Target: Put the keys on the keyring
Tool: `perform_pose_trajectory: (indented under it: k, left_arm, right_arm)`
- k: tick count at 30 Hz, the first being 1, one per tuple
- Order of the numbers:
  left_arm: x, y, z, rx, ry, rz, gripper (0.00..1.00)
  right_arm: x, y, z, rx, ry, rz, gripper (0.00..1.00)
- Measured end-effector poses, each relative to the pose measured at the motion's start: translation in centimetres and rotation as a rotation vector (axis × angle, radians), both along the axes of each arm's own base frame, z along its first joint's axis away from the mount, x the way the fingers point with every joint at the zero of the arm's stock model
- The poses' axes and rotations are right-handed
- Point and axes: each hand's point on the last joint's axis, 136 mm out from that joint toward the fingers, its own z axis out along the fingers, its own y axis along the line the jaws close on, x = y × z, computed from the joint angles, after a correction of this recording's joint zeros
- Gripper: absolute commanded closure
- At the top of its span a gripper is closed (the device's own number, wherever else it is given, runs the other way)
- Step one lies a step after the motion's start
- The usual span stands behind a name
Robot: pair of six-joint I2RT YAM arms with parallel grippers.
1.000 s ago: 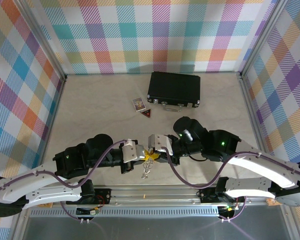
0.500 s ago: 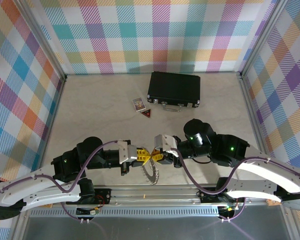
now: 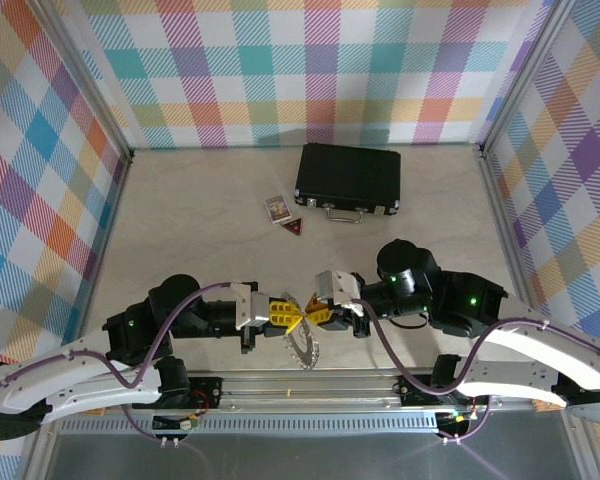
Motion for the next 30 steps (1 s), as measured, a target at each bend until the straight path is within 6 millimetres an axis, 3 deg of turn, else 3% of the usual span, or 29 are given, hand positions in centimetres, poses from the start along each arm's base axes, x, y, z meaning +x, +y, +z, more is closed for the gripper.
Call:
perform_pose_trajectory:
  k: [8,11,14,25,30]
  left_arm:
    - [-0.13,-0.03,0.18,-0.009,0.009,-0.007,1.00]
    - [-0.20,-0.03,0.23,-0.011,0.011,-0.011,1.00]
    - [-0.38,0.03,0.33,-0.014,0.011,-0.020,1.00]
    - [-0.51,0.06,0.40,-0.017,0.011,-0.027,1.00]
    - [-0.70,0.08,0.35,-0.016,0.012,-0.037,1.00]
  right_arm:
    - [-0.07,-0.11,0.12,0.013,-0.005,0.000,0.87]
    - [-0.05,-0.13,0.04,0.014,-0.003,-0.003,0.77]
    - [-0.02,-0.16,-0.29,0.012,0.003,-0.007,0.76]
    - [-0.31,-0.48,-0.32,0.034,0.007,-0.003,0.98]
    - [-0.32,-0.22,-0.61,0.026,0.014,0.003,1.00]
